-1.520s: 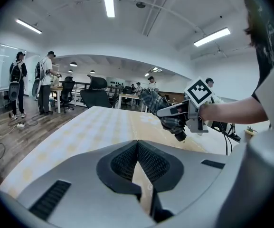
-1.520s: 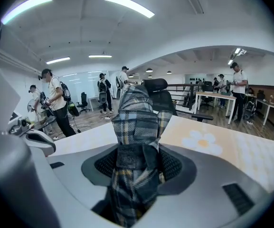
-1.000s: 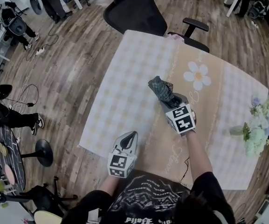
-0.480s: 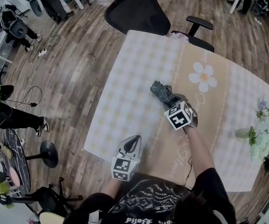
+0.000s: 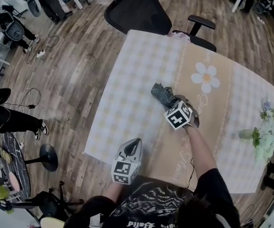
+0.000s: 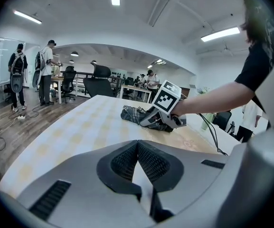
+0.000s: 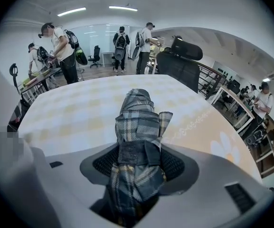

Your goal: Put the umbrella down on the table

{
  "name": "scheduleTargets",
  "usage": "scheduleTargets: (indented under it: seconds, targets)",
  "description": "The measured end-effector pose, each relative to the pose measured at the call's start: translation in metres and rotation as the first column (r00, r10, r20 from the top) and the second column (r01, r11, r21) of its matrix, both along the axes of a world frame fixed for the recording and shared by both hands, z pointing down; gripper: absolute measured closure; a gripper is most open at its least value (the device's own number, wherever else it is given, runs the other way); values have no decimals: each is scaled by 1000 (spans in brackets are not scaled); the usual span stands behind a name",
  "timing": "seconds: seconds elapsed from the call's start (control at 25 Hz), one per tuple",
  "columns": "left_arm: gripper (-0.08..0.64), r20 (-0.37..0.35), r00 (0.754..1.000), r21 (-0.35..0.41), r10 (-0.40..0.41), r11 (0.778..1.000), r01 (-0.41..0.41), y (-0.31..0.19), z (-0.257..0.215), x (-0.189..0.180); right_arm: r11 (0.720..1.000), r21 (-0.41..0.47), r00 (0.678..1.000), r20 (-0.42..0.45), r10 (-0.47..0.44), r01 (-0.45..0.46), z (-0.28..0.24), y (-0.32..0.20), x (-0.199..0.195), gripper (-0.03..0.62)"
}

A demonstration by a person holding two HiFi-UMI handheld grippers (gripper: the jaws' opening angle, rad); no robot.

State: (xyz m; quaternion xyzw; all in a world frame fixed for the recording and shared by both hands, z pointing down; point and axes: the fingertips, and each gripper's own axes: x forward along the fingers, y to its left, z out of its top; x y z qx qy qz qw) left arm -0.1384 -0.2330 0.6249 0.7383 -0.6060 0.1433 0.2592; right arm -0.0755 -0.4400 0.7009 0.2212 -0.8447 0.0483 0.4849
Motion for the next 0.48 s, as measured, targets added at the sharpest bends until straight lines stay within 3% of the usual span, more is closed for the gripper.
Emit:
scheduleTargets:
  seconds: [0.08, 0.2, 0.48]
  targets:
    - [541, 1, 1000, 16, -2, 1000, 2, -1, -5, -2, 1000, -6, 1000, 20, 0, 0, -1, 2, 0, 323]
    - [541, 11, 1000, 32, -9, 999, 8, 0, -10, -5, 999, -27, 997, 67, 34, -32, -5, 3, 2, 202]
    - [541, 11, 1000, 50, -12, 999, 12, 8, -16, -5, 991, -8, 970, 205, 132, -133, -44, 3, 15, 172]
